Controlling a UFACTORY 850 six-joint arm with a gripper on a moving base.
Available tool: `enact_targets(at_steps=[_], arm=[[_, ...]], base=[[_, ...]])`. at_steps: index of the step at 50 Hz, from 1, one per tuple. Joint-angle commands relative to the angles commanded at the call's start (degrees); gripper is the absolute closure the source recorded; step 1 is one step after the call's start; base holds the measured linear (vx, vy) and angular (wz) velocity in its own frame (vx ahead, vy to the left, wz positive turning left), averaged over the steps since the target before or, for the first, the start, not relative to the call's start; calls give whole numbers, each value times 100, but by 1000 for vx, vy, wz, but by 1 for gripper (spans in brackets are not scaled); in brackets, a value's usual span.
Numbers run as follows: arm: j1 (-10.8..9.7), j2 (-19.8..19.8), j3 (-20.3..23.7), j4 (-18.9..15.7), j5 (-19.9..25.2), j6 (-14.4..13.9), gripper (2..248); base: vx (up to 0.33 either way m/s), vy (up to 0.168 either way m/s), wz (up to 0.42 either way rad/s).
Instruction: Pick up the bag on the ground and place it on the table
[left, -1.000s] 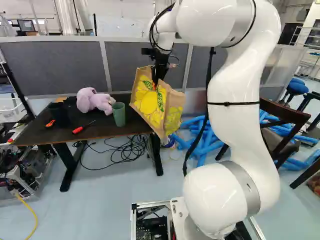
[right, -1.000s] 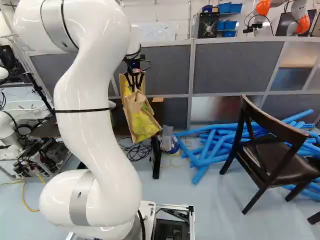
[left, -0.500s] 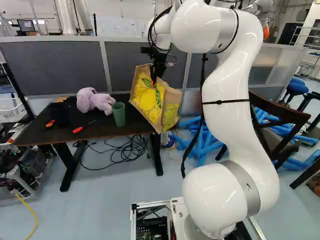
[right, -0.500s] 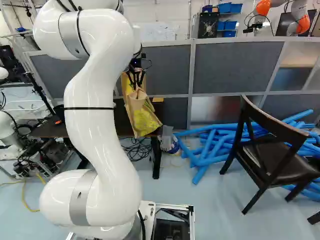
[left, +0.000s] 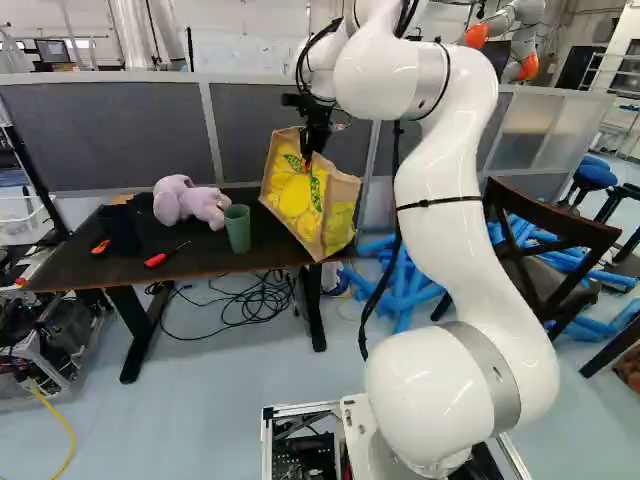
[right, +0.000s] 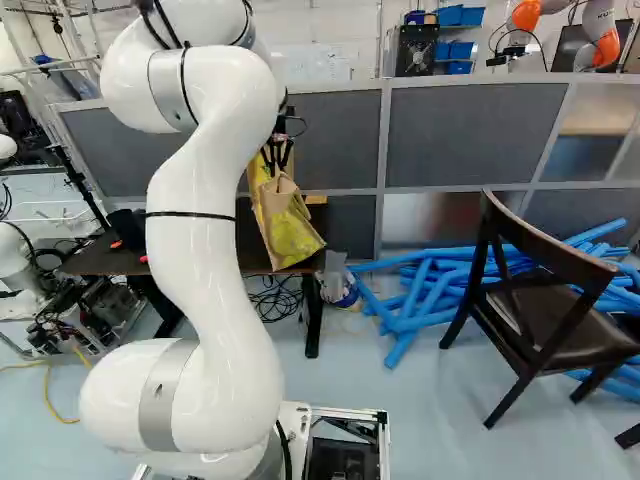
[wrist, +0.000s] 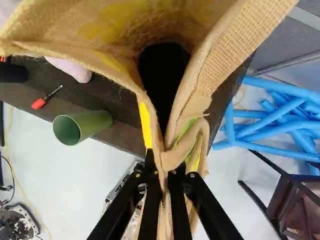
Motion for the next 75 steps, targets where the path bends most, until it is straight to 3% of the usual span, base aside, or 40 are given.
enact_targets(at_steps=[16, 39, 40, 44, 45, 49, 50, 55, 56, 60, 61, 65, 66, 75], arm=[[-5, -334, -513, 0, -225, 0, 226], [-5, -372, -572, 0, -286, 0, 223], [-5, -372, -572, 0, -286, 0, 194], [-5, -372, -572, 0, -286, 0, 194], [-5, -372, -572, 0, -286, 0, 160], [-5, -372, -572, 0, -286, 0, 160], [-5, -372, -572, 0, -286, 0, 125], [-5, -372, -572, 0, -286, 0, 125], [-5, -372, -572, 0, -286, 0, 90], [-5, -372, -572, 0, -286, 0, 90], [-5, -372, -572, 0, -286, 0, 53], [-5, -372, -572, 0, -286, 0, 53], [-5, -372, -572, 0, -286, 0, 16], [-5, -351, -571, 0, -286, 0, 3]], base=[[0, 0, 0], [0, 0, 0], [0, 0, 0], [0, 0, 0], [0, 0, 0], [0, 0, 0], [0, 0, 0], [0, 0, 0], [0, 0, 0], [0, 0, 0], [0, 0, 0], [0, 0, 0], [0, 0, 0], [0, 0, 0]])
